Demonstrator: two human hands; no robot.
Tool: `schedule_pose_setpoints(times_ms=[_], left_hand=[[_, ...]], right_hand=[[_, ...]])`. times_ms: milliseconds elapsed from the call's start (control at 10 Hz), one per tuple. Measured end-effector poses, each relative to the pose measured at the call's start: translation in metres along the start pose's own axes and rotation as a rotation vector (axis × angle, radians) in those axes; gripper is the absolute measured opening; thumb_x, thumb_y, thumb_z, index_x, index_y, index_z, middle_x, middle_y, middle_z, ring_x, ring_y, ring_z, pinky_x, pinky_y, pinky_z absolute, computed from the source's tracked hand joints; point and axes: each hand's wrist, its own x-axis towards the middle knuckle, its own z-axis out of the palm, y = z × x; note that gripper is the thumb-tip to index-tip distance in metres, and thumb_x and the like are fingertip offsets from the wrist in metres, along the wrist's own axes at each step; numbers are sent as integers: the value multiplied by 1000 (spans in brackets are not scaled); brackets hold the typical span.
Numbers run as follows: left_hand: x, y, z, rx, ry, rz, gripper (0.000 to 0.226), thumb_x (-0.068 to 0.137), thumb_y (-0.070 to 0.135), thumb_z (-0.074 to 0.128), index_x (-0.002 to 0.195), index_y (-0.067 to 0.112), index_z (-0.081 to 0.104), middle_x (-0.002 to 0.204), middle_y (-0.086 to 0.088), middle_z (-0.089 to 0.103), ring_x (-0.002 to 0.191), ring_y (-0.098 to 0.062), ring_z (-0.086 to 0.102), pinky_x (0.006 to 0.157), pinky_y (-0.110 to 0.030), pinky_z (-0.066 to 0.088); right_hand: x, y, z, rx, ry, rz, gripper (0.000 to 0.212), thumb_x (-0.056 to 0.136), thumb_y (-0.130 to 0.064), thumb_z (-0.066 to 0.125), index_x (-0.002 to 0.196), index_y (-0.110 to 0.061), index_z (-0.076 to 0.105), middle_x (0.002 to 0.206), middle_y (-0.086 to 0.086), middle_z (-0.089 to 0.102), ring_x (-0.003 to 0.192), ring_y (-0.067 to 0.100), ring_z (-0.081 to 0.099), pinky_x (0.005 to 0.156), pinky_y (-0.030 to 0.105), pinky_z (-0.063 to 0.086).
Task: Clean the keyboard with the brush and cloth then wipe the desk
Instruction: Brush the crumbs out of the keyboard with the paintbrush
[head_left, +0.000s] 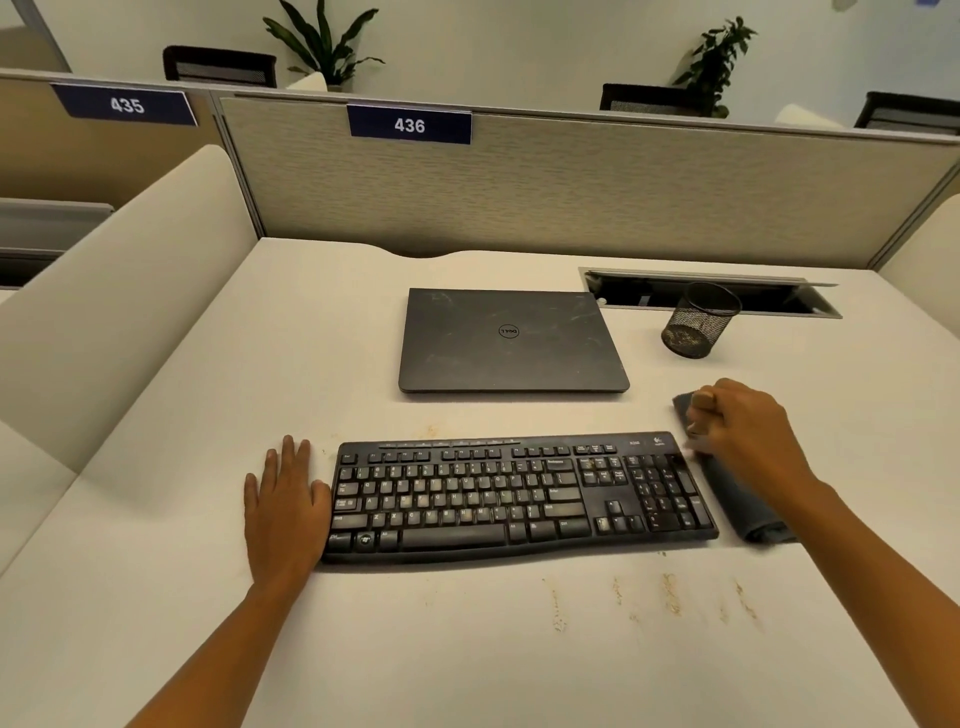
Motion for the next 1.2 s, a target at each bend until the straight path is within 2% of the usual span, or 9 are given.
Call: schedule_pose_setpoints(times_ms=[100,200,300,400,500,600,900,1000,1200], left_hand=[[0,1,0,-4,2,0,54,97,11,46,150,9,35,159,-10,26,148,-27,21,121,-45,10],[0,-1,0,3,2,3,54,97,11,46,150,9,36,159,-10,26,148,-27,21,121,-46,10],[0,-1,-1,4,-3,1,54,97,11,46,150,9,35,159,-10,26,148,-27,21,121,-46,10],[0,0,0,-4,-2,-3,54,97,11,45,150,9,35,159,-10,26,148,-27,20,121,-45,9],[-1,0,0,-3,2,1,54,97,11,46,150,9,35,159,-10,26,148,-27,21,121,-45,9],[-1,0,0,-4,0,1,54,97,11,46,150,9,35,159,-9,27,148,-27,21,121,-45,9],[-1,0,0,-2,-1,2,54,97,12,47,150,9,36,159,-9,27,148,-27,21,121,-45,9],[0,0,0,-8,2,-3,53,97,11,47,149,9,37,158,-9,28,148,-27,22,121,-45,10],[0,-1,1,-1,7,3,54,97,11,48,149,8,37,158,-10,29,148,-28,23,121,-45,10]], right_hand=[[-1,3,3,97,96,93,7,90,-3,60,83,-2,63,82,7,61,73,18,57,56,11,38],[-4,13,13,82,199,189,17,93,-12,57,78,-8,61,81,7,63,77,23,57,64,27,37],[-6,17,16,74,271,225,22,94,-15,56,74,-7,59,78,7,63,74,23,57,66,29,36],[-10,16,18,172,290,274,23,96,-19,57,76,-6,59,70,5,58,70,22,54,58,21,34],[-13,13,21,125,285,197,22,96,-17,55,78,-6,59,71,5,58,68,20,54,57,17,33],[-11,2,24,80,282,99,15,95,-13,56,84,-5,61,79,4,57,66,7,47,58,10,31],[-5,-26,46,219,128,-64,6,91,-9,63,87,-8,67,89,2,64,80,10,59,68,15,43],[-3,-34,54,228,147,-64,12,93,-11,60,83,-6,64,77,-2,62,71,16,60,62,21,47],[-3,-35,67,188,248,-56,14,94,-13,59,82,-8,63,71,1,61,63,12,57,57,13,43]])
